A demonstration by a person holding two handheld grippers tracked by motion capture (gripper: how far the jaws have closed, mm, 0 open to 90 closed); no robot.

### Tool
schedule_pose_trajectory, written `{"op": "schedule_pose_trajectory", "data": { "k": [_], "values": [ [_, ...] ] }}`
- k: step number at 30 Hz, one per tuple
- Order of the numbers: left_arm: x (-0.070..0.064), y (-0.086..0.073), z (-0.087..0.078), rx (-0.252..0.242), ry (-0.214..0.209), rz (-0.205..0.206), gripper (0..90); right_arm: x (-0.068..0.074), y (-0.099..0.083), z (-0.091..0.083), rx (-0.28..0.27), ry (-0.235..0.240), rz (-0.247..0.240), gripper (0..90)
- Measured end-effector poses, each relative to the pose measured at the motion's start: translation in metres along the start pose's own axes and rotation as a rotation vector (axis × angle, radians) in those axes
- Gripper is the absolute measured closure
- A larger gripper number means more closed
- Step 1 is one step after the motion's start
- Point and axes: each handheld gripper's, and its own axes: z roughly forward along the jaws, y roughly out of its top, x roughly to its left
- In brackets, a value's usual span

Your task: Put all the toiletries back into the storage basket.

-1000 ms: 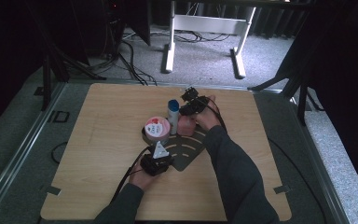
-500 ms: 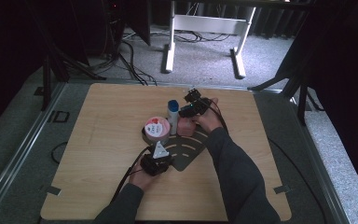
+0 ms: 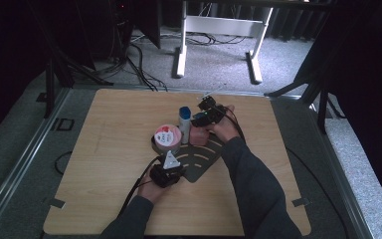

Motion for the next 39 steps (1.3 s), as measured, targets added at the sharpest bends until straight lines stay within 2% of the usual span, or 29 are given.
{"op": "schedule_pose_trajectory", "data": {
  "k": [12,19,27,34,39],
  "values": [
    [0.000,0.000,0.000,0.001,0.001,0.001,77.8,0.003,-0.010,-0.011,0.002,0.012,-0.029,30.7],
    [0.000,0.000,0.000,0.001,0.001,-0.003,77.8,0.008,-0.018,-0.017,0.005,0.039,-0.027,29.0],
    [0.000,0.000,0.000,0.000,0.000,-0.006,77.7,0.020,-0.036,-0.032,-0.017,0.054,-0.049,28.5],
    [0.000,0.000,0.000,-0.001,-0.004,-0.009,75.4,0.030,-0.056,-0.040,-0.018,0.061,-0.086,28.5],
    [0.000,0.000,0.000,-0.001,-0.007,-0.010,75.2,0.032,-0.073,-0.041,-0.017,0.072,-0.081,28.3]
  ]
}}
